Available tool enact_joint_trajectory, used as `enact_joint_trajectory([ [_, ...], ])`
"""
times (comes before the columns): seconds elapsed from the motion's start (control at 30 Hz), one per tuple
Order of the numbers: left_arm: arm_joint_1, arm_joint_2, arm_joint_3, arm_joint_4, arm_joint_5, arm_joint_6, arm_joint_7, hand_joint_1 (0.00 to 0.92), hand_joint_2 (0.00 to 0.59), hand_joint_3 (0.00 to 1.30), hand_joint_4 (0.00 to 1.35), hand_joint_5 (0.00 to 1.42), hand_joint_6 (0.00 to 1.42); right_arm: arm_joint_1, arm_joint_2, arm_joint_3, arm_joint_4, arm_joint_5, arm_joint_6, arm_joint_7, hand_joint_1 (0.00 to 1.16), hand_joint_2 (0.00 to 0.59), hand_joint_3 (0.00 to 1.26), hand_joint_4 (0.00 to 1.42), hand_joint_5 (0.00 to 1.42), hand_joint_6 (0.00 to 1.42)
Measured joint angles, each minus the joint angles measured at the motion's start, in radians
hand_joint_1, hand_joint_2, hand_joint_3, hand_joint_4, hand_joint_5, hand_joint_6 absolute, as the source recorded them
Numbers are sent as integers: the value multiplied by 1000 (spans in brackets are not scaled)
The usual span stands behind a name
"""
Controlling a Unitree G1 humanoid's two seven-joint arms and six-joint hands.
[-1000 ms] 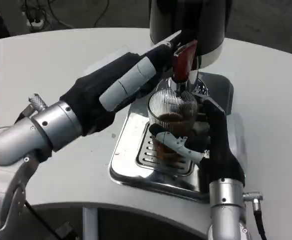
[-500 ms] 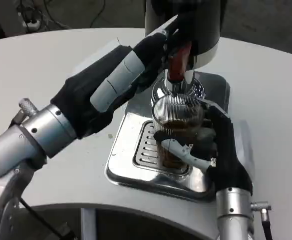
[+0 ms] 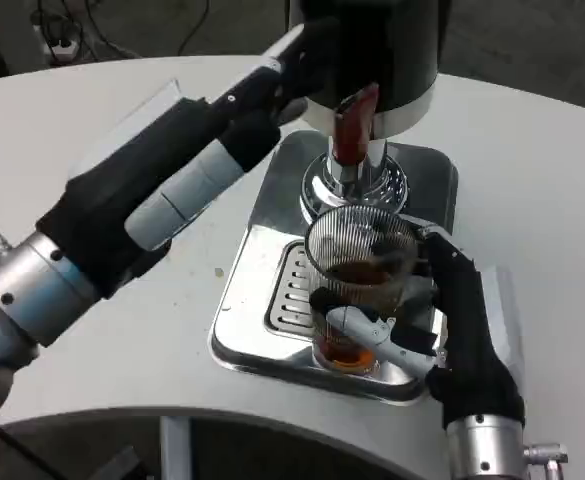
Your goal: Grasp the cup under the faucet to collect the drink, then remove the cup.
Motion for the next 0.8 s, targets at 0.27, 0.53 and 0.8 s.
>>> enact_joint_trajectory([
  [0.27,100,40,80,-87,5,-90,10,0,78,0,0,0,0,86,7,27,-108,-6,5,34,834,174,752,808,1025,975],
  [0.53,194,107,154,-131,-4,-166,-19,0,81,0,0,0,0,200,-8,41,-247,-13,6,86,834,174,752,808,1026,975],
  [0.8,303,168,199,-162,-5,-272,-85,0,87,0,0,0,0,344,-78,40,-430,10,6,214,834,174,753,808,1026,975],
])
